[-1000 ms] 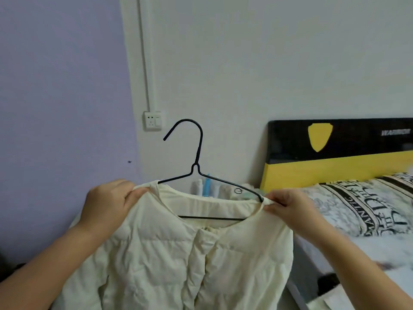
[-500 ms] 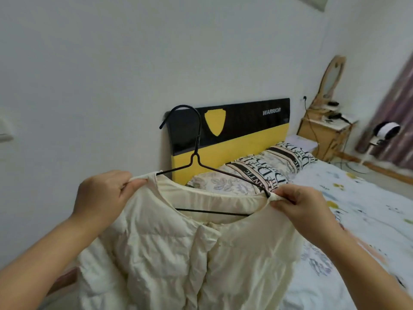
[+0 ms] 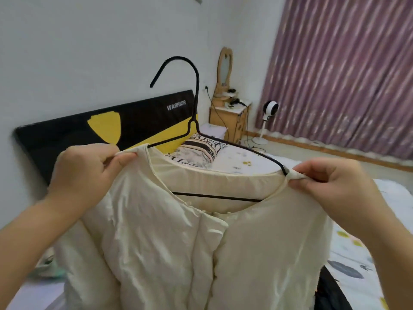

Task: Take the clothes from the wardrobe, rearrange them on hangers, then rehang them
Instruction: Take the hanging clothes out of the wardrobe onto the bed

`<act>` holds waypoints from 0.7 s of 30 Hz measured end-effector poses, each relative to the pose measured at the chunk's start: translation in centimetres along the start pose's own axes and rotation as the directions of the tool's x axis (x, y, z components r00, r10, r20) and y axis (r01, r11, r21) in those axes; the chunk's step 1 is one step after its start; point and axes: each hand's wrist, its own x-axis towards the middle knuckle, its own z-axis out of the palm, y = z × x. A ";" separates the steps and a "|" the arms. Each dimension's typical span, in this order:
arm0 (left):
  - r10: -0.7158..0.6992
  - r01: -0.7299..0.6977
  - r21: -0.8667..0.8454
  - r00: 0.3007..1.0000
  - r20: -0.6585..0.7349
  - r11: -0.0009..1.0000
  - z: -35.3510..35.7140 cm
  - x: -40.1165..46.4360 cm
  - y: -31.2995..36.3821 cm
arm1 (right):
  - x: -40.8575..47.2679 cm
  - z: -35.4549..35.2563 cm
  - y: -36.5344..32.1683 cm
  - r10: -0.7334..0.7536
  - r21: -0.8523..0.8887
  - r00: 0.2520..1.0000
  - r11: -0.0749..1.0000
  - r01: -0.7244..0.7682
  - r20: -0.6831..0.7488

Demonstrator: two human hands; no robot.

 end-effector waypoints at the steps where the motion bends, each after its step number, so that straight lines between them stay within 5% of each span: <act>1: 0.026 -0.026 -0.023 1.000 -0.008 0.999 1.1 1.4 0.3 | 0.6 -0.8 0.2 0.003 -0.003 0.999 1.000 -0.003 -0.043; 11: 0.149 -0.105 -0.275 0.978 0.145 0.956 16.8 9.7 2.4 | 7.1 -1.4 8.9 0.183 -0.089 0.957 0.974 -0.207 -0.225; 21: 0.124 -0.041 -0.264 0.943 0.307 0.964 32.4 13.1 3.5 | 13.5 1.5 21.0 0.285 -0.182 0.926 0.925 -0.333 -0.247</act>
